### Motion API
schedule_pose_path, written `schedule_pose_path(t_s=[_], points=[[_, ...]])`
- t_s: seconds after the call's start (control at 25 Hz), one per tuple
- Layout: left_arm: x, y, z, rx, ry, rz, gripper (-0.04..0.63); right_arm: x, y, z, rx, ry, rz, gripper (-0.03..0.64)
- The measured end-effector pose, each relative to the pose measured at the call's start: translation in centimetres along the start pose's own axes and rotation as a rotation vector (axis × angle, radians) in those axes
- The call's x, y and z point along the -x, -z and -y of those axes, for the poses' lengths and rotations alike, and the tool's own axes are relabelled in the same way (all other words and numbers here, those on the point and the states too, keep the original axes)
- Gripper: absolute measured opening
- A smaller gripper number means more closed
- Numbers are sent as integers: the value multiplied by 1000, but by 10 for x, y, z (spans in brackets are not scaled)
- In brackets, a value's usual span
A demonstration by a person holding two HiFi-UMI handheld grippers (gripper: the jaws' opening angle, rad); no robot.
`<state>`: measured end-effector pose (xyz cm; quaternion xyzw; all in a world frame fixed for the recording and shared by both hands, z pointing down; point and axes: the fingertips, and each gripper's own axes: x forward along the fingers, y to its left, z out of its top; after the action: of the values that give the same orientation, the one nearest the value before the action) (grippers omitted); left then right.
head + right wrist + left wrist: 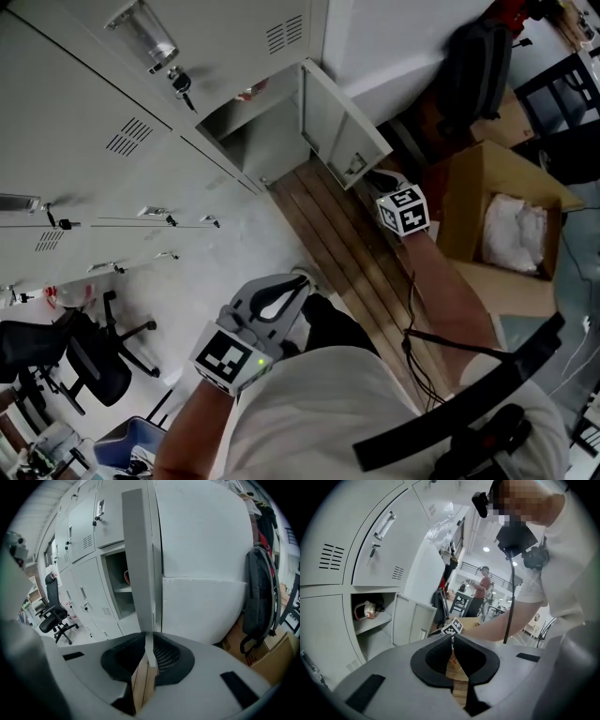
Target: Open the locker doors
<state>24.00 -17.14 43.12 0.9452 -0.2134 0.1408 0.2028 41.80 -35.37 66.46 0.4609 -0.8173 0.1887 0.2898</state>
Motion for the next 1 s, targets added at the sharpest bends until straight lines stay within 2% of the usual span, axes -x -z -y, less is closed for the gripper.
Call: schedule_pose_path(t_s=[0.48,0.72,0.88,1.0], points=[[13,7,-2,8,-38,2,12,3,1,25,-33,67,5,52],[38,13,0,23,-73,33,12,9,0,31,-66,149,5,52],[66,23,1,28,-93,51,12,17,0,17,-71,179,3,52],[89,29,4,37,-112,66,12,25,-5,-8,-71,170,15,52]])
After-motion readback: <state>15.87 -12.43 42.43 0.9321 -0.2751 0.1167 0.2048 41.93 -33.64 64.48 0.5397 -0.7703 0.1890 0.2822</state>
